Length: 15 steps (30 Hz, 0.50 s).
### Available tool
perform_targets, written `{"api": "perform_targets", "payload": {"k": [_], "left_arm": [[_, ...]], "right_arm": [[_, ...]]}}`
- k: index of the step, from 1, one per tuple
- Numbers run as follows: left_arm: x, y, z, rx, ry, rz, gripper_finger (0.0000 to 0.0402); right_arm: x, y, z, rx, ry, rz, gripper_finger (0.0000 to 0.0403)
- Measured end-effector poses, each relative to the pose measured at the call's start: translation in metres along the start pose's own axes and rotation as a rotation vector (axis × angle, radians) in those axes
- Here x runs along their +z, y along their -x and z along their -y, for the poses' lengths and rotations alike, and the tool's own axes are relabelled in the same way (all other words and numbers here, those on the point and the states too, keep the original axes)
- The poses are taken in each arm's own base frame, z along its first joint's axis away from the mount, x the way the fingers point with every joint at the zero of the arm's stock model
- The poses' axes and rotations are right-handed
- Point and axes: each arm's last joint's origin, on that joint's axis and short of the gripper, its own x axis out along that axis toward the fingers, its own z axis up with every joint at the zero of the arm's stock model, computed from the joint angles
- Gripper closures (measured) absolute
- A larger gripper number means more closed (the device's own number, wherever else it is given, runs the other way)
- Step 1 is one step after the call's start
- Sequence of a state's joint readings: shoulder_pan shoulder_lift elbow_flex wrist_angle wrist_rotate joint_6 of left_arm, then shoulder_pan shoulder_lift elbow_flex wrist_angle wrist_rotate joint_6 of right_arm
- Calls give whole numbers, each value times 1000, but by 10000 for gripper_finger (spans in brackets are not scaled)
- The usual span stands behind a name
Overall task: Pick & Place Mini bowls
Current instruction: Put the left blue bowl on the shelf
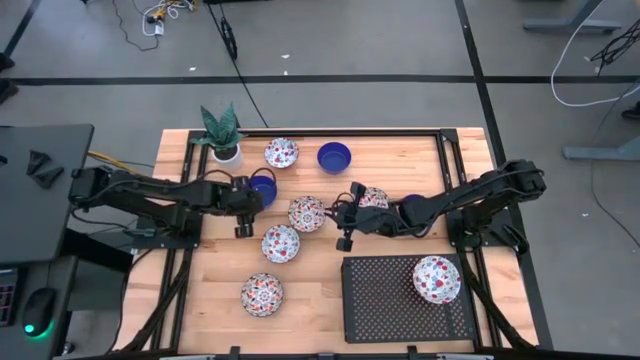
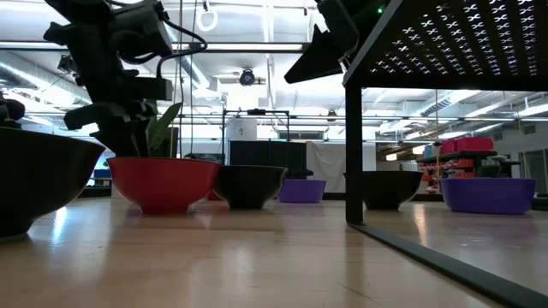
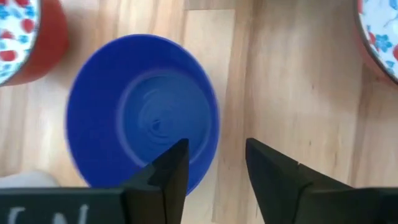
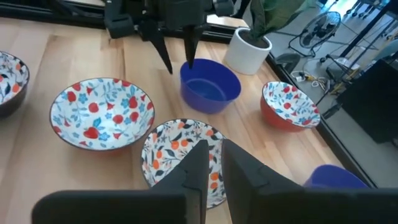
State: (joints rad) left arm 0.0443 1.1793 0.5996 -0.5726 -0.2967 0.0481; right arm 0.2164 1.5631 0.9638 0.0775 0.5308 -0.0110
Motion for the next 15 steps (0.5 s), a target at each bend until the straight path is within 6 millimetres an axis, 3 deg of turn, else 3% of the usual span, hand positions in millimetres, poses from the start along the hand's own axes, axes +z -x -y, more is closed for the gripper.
{"api": "perform_targets", "payload": {"k": [15], "left_arm": [[3,-11,2,-4,-94,-12,275]], "right_arm": [[1,0,0,1,-3,5,358]]}}
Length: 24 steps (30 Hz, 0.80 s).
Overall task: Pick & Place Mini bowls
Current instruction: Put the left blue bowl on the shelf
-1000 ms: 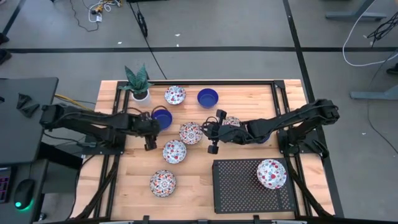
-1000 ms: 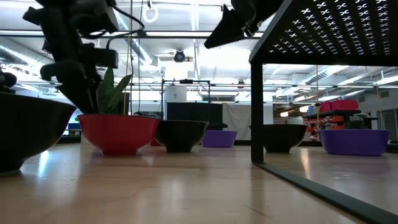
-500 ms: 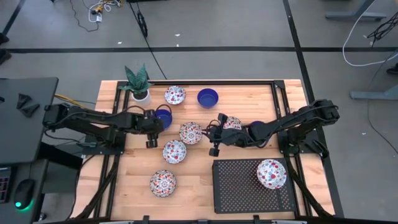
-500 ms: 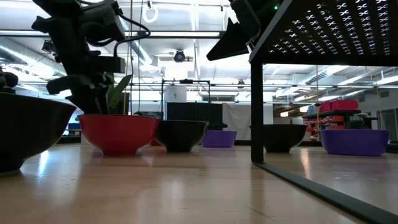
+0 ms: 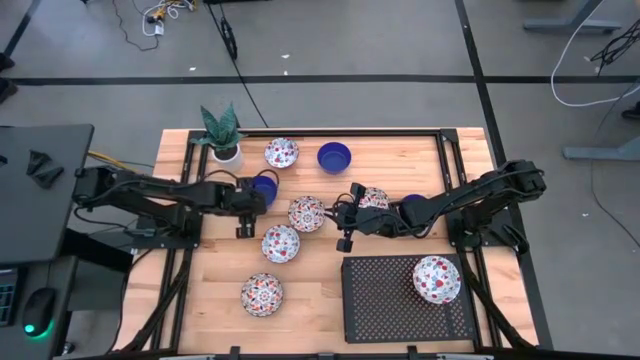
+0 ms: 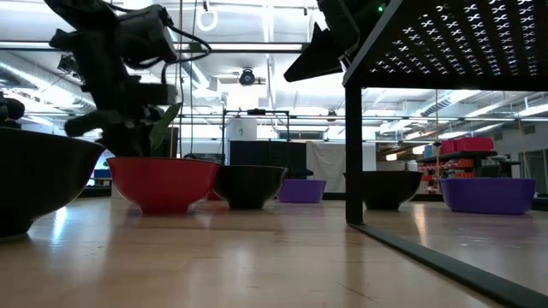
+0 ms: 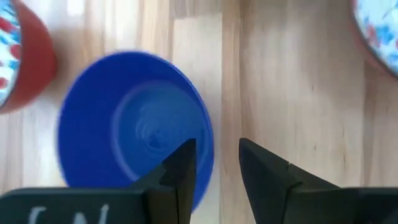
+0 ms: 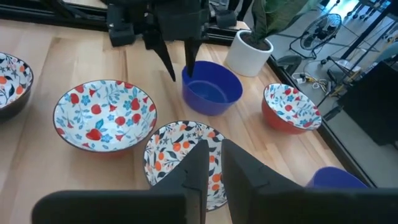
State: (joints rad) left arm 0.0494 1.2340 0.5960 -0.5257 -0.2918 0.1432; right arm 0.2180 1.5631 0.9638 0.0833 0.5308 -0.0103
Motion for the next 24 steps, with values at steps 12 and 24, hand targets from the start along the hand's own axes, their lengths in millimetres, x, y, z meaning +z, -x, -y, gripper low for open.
{"api": "perform_targets", "payload": {"k": [12,24], "left_arm": [[2,-15,3,22,-15,-49,297],[12,-5,6,-20,-9,-41,392]], "right_arm": [[0,0,0,0,-2,0,358],[-1,0,-3,95,23,-10,358]]}}
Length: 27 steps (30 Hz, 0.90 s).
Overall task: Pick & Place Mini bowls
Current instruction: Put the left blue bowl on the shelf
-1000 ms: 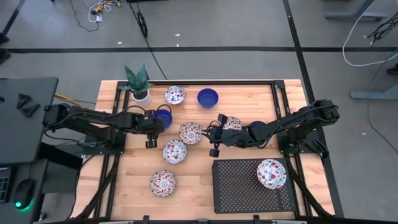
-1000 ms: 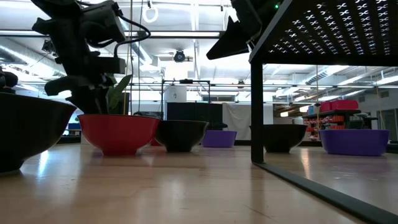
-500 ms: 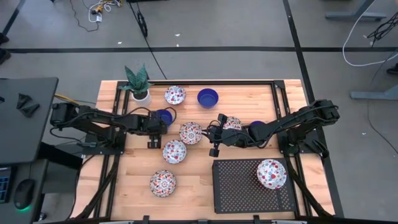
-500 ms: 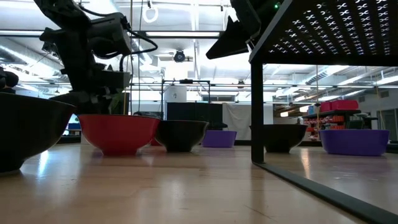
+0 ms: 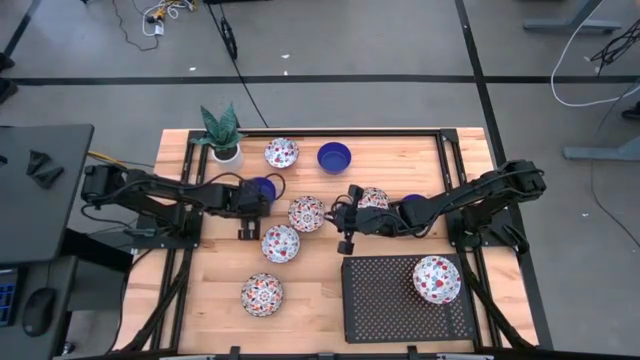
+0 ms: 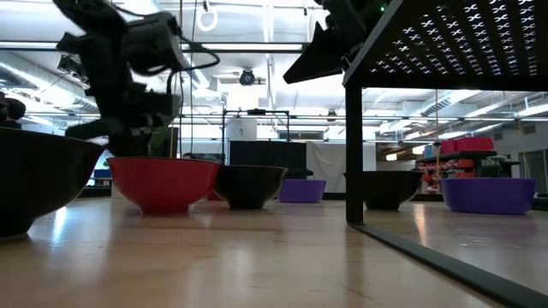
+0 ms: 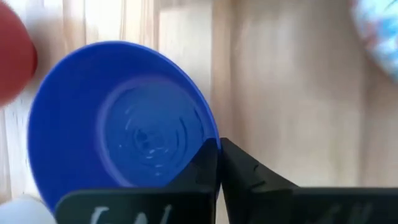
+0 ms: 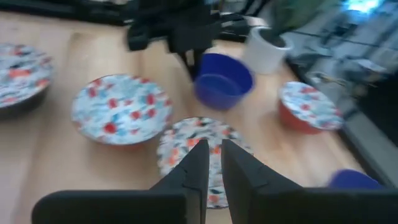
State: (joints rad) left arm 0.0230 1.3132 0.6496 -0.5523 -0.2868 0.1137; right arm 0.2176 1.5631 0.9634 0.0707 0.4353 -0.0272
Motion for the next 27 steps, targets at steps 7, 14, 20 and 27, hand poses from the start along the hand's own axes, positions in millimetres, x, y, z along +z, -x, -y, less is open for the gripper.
{"api": "perform_targets", "payload": {"k": [7,14,20,27], "left_arm": [[39,39,0,-85,-2,108,395],[80,69,9,-329,-73,354,396],[104,71,23,-428,-175,437,394],[119,71,27,-411,-235,457,392]], "right_arm": [[7,-1,-1,120,52,73,358],[22,-5,12,304,114,174,324],[42,-2,28,408,191,101,268],[47,3,33,575,218,31,222]]}}
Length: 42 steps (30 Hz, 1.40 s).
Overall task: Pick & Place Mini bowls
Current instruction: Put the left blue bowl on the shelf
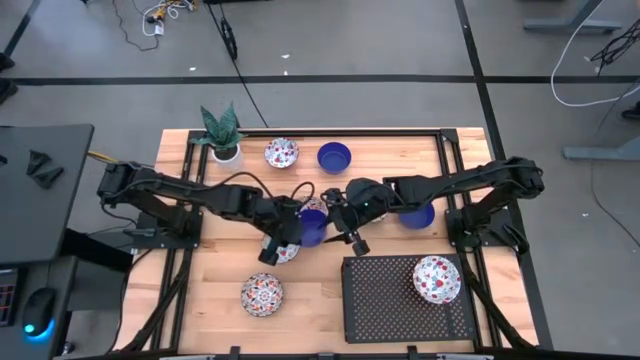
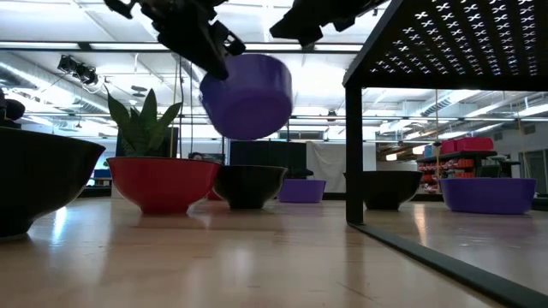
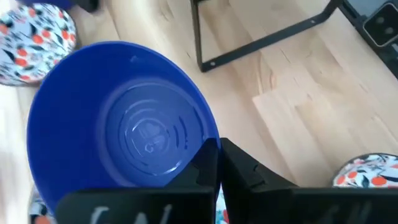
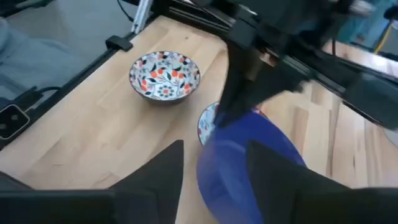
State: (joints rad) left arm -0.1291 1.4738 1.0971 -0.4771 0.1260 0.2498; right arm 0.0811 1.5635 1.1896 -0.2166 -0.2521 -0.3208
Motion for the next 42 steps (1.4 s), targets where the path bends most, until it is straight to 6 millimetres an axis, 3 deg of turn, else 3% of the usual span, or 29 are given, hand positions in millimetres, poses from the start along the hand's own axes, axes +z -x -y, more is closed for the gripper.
{"api": "perform_targets", "payload": {"k": [9,15,30,33,37,42], "left_arm": [[12,7,-2,8,-37,44,393],[12,8,-2,7,-41,45,387],[15,8,-3,24,-48,78,380],[16,8,-4,27,-48,90,377],[17,8,-4,27,-48,103,356],[23,9,-5,45,-45,159,302]], "right_arm": [[-10,-2,1,-99,30,-81,220],[-11,-3,-3,-55,50,-88,239],[-15,-7,-12,8,115,-130,389],[-17,-11,-15,17,131,-140,395],[-19,-20,-19,30,139,-147,396],[-17,-23,-21,-37,149,-154,400]]}}
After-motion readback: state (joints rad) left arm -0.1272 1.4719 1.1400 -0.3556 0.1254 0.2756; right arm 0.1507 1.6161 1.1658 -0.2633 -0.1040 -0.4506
